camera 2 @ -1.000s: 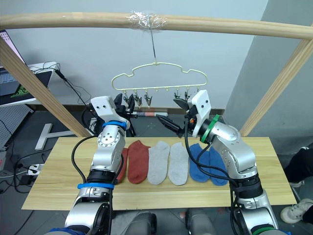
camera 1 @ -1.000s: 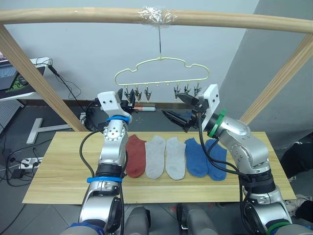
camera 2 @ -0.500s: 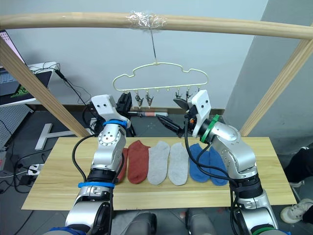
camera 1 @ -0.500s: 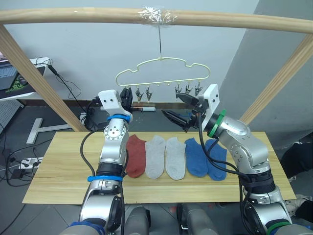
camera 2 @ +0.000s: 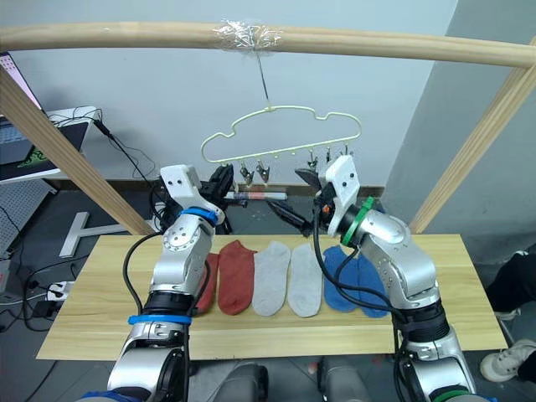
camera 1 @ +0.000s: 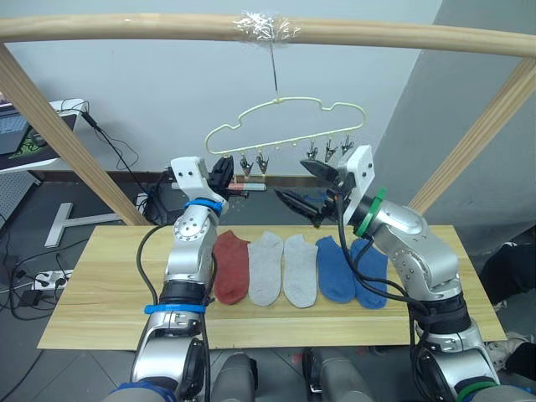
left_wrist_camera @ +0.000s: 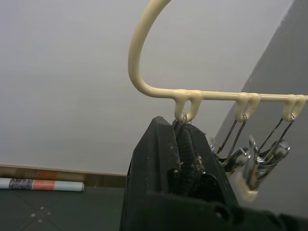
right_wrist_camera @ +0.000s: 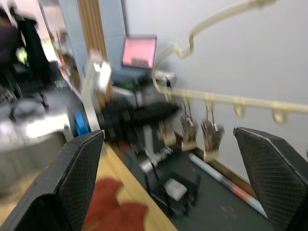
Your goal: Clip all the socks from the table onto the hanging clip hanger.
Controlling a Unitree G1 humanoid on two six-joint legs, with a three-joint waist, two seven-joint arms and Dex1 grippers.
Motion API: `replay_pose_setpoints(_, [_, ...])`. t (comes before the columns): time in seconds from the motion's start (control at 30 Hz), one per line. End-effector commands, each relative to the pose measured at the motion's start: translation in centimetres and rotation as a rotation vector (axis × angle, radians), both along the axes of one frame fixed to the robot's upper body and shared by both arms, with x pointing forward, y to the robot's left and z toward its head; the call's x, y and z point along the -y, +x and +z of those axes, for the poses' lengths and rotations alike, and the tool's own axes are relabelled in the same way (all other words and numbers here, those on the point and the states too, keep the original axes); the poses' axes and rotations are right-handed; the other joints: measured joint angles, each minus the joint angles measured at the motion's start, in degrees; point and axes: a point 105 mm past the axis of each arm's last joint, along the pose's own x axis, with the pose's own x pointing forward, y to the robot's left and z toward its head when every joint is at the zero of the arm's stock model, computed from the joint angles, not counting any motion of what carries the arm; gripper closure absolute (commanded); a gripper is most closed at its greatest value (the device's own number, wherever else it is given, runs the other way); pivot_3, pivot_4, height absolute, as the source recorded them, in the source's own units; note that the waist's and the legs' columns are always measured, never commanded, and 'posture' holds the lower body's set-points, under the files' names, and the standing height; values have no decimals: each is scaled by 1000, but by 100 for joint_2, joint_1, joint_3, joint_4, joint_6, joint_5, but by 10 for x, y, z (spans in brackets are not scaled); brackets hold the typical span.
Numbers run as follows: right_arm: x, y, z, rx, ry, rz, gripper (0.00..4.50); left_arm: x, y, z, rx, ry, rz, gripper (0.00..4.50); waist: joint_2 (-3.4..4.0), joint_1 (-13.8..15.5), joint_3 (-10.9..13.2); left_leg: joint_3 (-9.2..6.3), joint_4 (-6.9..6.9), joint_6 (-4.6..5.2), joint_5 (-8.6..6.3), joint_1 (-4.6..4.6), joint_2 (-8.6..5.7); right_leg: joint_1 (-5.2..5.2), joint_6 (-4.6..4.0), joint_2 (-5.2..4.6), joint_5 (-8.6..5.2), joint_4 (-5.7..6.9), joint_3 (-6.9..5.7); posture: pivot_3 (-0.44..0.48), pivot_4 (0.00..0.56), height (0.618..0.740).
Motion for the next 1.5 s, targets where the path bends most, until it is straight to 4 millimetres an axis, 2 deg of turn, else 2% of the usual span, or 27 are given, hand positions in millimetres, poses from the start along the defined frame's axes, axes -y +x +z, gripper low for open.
replay_pose_setpoints(0.03, [29,13,-29,-55,-77,-150,0,-15,-5,0,-13,2,9,4487,0,1,0,3,0,0,0,1,-1,0,0,0,0,1,3,-42,186,740])
replay_pose_setpoints(0.17, [54,18,-56,-118,-135,-250,0,-20,-7,1,-23,5,6,4487,1,-13,1,10,1,0,0,7,1,0,0,-1,0,4,10,-39,195,740])
replay_pose_setpoints(0.23, [85,20,-88,-205,-192,-370,0,-26,-7,2,-25,8,21,4487,0,-22,0,10,0,0,0,10,4,0,0,1,0,6,11,-37,200,740])
replay_pose_setpoints(0.3, [109,22,-110,-268,-231,-463,0,-29,-8,3,-27,3,26,4487,1,-19,0,7,0,0,0,14,4,5,0,3,0,6,7,-37,200,740])
replay_pose_setpoints(0.4, [134,26,-129,-333,-258,-553,0,-26,-9,2,-32,0,18,4487,2,-42,1,18,0,0,1,15,3,3,0,2,0,7,18,-36,201,740])
replay_pose_setpoints(0.47, [143,27,-139,-355,-289,-571,0,-25,-9,2,-36,-3,18,4487,2,-62,1,23,1,0,1,19,2,4,1,2,1,7,22,-33,204,740])
replay_pose_setpoints(0.63, [154,22,-164,-434,-329,-580,0,-25,-9,1,-40,-7,16,4487,2,-85,1,20,0,0,1,20,0,4,2,7,1,8,21,-28,205,740])
replay_pose_setpoints(1.0, [141,31,-171,-489,-254,-598,0,-27,-9,2,-43,9,23,4487,2,-101,1,19,1,-1,1,19,2,5,5,5,3,9,23,-19,208,740])
replay_pose_setpoints(1.13, [145,26,-194,-585,-287,-624,0,-26,-7,6,-42,-18,28,4487,2,-98,1,18,0,0,1,17,2,5,4,3,3,8,23,-14,211,740])
replay_pose_setpoints(1.2, [147,26,-199,-599,-299,-636,0,-27,-6,9,-41,-35,30,4487,2,-100,1,20,0,-1,1,19,2,5,4,2,3,9,24,-14,211,740])
replay_pose_setpoints(1.3, [149,24,-204,-626,-296,-631,599,-28,-7,8,-41,-6,29,4500,1,-97,0,17,3,0,1,22,2,10,7,2,5,10,22,-14,211,740])
replay_pose_setpoints(1.5, [151,20,-207,-643,-287,-620,2766,-28,-8,6,-46,4,34,4500,0,-97,0,16,3,0,1,25,1,14,8,2,5,9,22,-6,219,740])
